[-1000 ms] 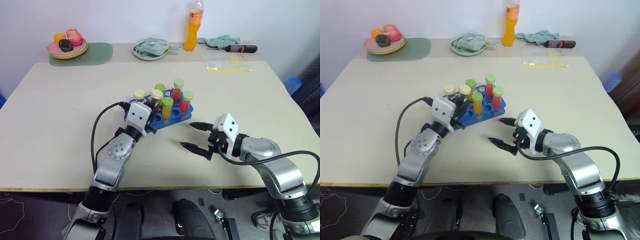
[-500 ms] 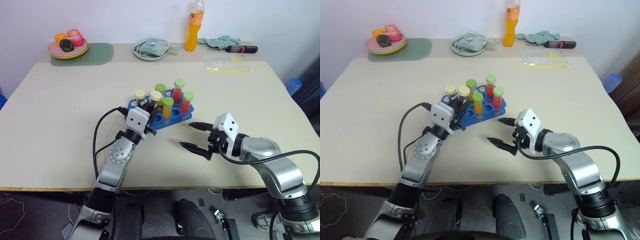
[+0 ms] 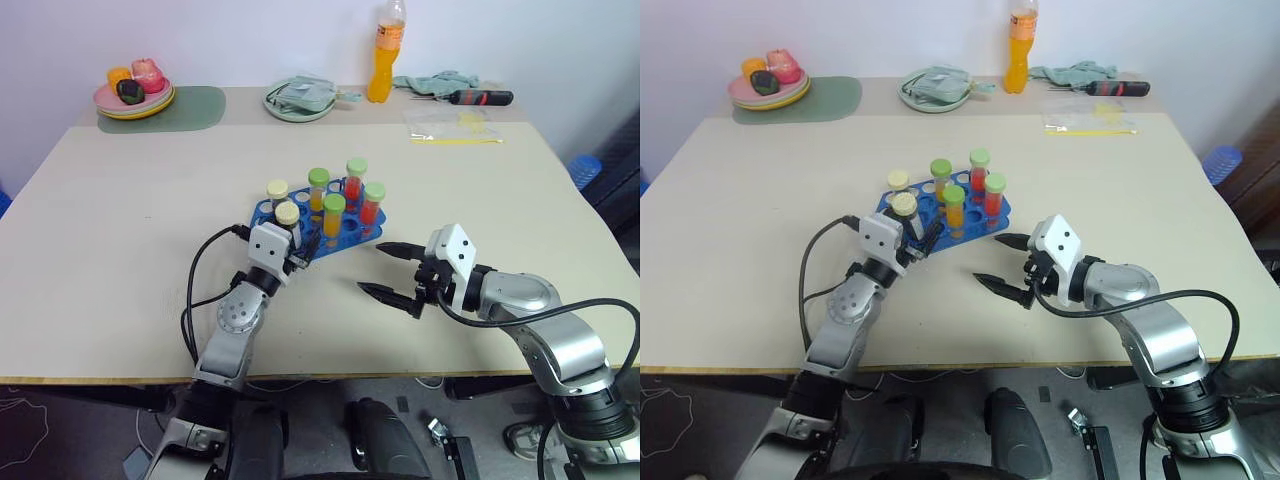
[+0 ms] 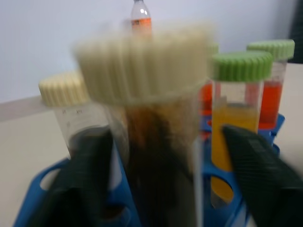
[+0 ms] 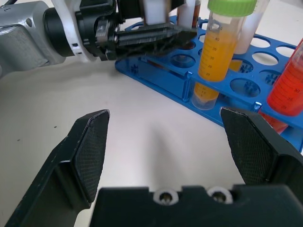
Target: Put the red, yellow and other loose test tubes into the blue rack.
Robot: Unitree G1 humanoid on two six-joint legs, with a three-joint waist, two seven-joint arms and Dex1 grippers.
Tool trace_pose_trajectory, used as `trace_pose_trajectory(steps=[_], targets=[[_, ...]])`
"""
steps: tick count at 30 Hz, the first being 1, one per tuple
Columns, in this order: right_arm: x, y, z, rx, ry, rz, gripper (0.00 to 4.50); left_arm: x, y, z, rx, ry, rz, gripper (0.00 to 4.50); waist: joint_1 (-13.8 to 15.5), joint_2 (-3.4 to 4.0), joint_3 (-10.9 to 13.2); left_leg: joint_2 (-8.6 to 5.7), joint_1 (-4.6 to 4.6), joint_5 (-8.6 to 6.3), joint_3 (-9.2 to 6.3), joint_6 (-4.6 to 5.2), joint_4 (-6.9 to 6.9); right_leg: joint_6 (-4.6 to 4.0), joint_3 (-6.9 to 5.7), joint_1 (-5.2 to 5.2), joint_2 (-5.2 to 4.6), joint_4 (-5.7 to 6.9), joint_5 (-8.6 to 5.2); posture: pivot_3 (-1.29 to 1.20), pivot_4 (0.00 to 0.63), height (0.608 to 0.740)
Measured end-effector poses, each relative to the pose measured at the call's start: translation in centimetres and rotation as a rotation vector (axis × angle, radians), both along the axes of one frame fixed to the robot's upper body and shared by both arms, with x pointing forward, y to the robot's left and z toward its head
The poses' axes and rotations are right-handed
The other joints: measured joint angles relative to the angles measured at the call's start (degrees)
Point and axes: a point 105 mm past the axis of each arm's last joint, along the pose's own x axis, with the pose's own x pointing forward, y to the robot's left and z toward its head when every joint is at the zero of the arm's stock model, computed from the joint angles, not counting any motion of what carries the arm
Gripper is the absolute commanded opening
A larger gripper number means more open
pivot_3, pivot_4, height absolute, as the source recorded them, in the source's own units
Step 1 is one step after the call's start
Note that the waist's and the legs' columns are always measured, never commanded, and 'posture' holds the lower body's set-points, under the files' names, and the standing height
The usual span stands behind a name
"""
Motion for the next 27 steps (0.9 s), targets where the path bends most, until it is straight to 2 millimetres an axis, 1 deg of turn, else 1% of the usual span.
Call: trace_pose_trajectory(steps=[2,4,6,8,11,13,14,16,19,20,23,27], targets=[[-0.1,0.0,0.0,0.002,0.003,0.007,4.16,-0.5,0.4,0.5,-0.005,-0.006,-0.012,4.31,0.0,0.0,0.0,0.01,0.0,0.0,0.0,0.0,0.0,0.0,0.0,0.0,0.0,0.0,0.0,0.0,0.15,0.74],[-0.2,0.0,0.1,0.002,0.007,0.017,4.16,-1.5,1.2,1.1,0.011,-0.011,-0.027,4.31,-0.1,0.01,0.0,0.02,0.01,0.0,0.01,0.0,-0.01,0.0,0.0,0.0,0.0,0.0,0.0,0.0,0.15,0.74],[-0.2,0.0,0.3,0.002,0.007,0.027,4.16,-2.6,2.5,1.5,0.021,0.004,-0.042,4.31,-0.2,0.01,0.0,0.04,0.01,0.0,0.01,0.0,-0.02,-0.01,0.0,0.0,0.01,0.0,0.0,0.0,0.15,0.74],[-0.2,-0.5,0.8,-0.003,0.006,0.036,4.16,-4.4,4.3,1.9,0.052,0.041,-0.074,4.31,-0.3,0.02,0.0,0.05,0.01,-0.01,0.02,0.01,-0.05,-0.02,0.0,-0.03,0.01,0.01,-0.01,0.0,0.15,0.74],[0.2,-2.4,1.6,-0.027,0.002,0.013,4.16,-6.7,7.8,1.8,0.135,0.131,-0.09,4.31,-0.2,0.03,0.0,0.06,0.02,-0.01,0.03,0.02,-0.05,-0.04,0.0,-0.03,0.0,-0.01,-0.02,0.0,0.15,0.74],[0.6,-4.0,1.9,-0.043,0.009,-0.018,4.16,-7.8,10.0,1.5,0.195,0.192,-0.08,4.31,0.1,0.02,0.0,0.06,0.0,-0.01,0.05,0.01,-0.05,-0.23,-0.01,-0.01,-0.01,-0.11,-0.13,0.0,0.15,0.74],[0.8,-4.9,2.0,-0.052,0.01,-0.038,4.16,-8.2,11.1,1.3,0.227,0.221,-0.069,4.31,0.1,0.02,0.0,0.06,0.0,-0.01,0.06,0.02,-0.05,-0.25,-0.01,0.0,-0.01,-0.15,-0.14,0.0,0.15,0.74],[1.3,-7.2,2.3,-0.071,0.014,-0.099,4.16,-8.7,13.7,1.4,0.28,0.259,-0.019,4.31,0.1,0.02,0.0,0.06,-0.02,-0.02,0.08,0.02,-0.06,-0.26,-0.01,0.0,-0.02,-0.24,-0.15,0.0,0.15,0.74],[1.6,-9.4,2.5,-0.077,0.013,-0.16,4.16,-8.9,16.2,2.1,0.314,0.268,0.048,4.31,0.0,0.02,0.0,0.06,-0.03,-0.02,0.1,0.03,-0.06,-0.27,0.0,0.0,-0.01,-0.27,-0.15,0.0,0.15,0.74],[1.6,-9.8,2.5,-0.078,0.013,-0.168,4.16,-8.9,16.5,2.2,0.323,0.272,0.051,4.31,-0.1,0.02,0.0,0.07,-0.03,-0.02,0.11,0.03,-0.07,-0.27,0.0,0.0,-0.01,-0.28,-0.15,0.0,0.15,0.74],[1.8,-10.7,2.0,-0.079,0.027,-0.191,4.16,-9.1,16.6,2.0,0.33,0.285,0.039,4.31,-0.1,0.03,0.0,0.07,-0.03,-0.02,0.12,0.03,-0.08,-0.26,0.01,-0.01,-0.01,-0.28,-0.15,0.0,0.15,0.74],[1.9,-11.1,1.8,-0.085,0.024,-0.205,4.16,-9.3,16.6,1.6,0.325,0.302,0.04,4.31,-0.3,0.03,0.0,0.09,-0.02,-0.02,0.11,0.03,-0.09,-0.24,0.02,-0.02,0.0,-0.27,-0.14,0.0,0.15,0.74]])
